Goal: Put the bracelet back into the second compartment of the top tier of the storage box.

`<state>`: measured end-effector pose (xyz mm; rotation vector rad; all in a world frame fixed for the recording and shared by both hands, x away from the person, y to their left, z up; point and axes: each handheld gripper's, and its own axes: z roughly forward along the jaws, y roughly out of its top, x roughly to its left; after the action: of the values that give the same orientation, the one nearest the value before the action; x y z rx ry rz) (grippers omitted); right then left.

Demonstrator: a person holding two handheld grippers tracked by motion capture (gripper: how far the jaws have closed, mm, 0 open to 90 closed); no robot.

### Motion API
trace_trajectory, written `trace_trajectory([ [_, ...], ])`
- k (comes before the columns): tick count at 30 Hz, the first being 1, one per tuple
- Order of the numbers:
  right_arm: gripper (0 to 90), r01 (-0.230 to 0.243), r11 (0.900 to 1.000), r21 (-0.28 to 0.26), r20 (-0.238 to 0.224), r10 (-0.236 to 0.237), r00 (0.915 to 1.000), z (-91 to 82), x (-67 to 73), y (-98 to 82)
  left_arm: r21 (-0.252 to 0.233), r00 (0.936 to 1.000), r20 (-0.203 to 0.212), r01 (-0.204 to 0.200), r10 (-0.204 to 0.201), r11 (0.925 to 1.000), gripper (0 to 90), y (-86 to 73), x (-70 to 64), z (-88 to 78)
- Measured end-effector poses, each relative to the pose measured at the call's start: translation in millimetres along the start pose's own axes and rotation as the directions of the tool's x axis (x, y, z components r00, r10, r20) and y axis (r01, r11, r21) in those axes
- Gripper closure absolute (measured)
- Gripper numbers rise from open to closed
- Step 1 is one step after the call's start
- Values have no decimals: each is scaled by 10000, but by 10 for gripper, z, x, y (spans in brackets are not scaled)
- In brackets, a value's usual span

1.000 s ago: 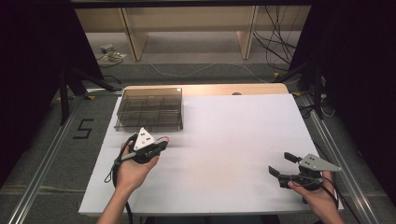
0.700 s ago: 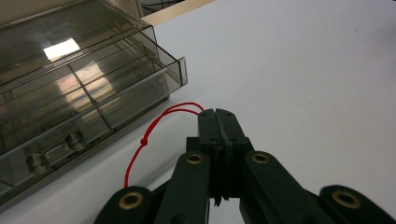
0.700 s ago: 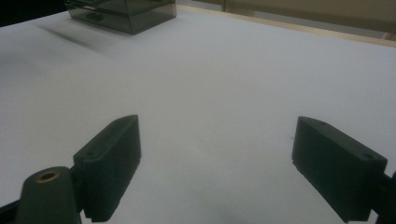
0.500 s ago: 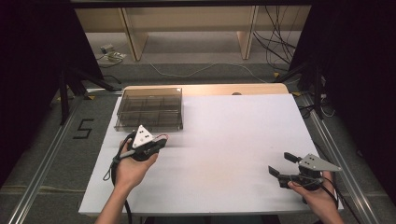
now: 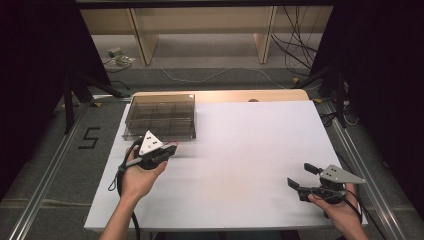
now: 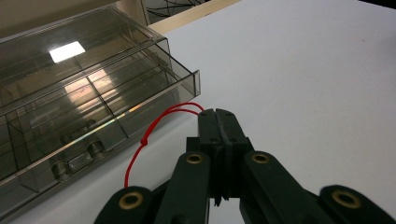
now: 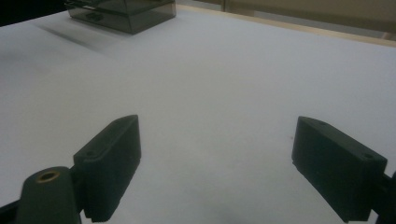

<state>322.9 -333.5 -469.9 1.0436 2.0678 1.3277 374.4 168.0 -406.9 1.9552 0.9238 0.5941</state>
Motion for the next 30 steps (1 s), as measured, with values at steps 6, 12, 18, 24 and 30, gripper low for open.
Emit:
trace_trajectory([
  [6,166,13,10000,-8,6,-13,10000,-3,0,0,11,10000,-4,-28,28,10000,899,23,12,0],
  [12,166,12,10000,-5,-5,-12,10000,-1,1,0,-15,10000,-44,19,-19,10000,899,36,32,1],
  [18,165,47,10000,2,-7,-47,10000,1,0,-1,2,9999,-99,53,-53,10000,900,41,63,-5],
  [24,165,30,10000,5,-18,-30,10000,1,0,0,-18,9998,-151,91,-91,10000,899,53,90,-5],
  [30,165,31,10000,8,-22,-31,10000,1,1,0,-3,9997,-214,66,-66,10000,899,63,108,-9],
])
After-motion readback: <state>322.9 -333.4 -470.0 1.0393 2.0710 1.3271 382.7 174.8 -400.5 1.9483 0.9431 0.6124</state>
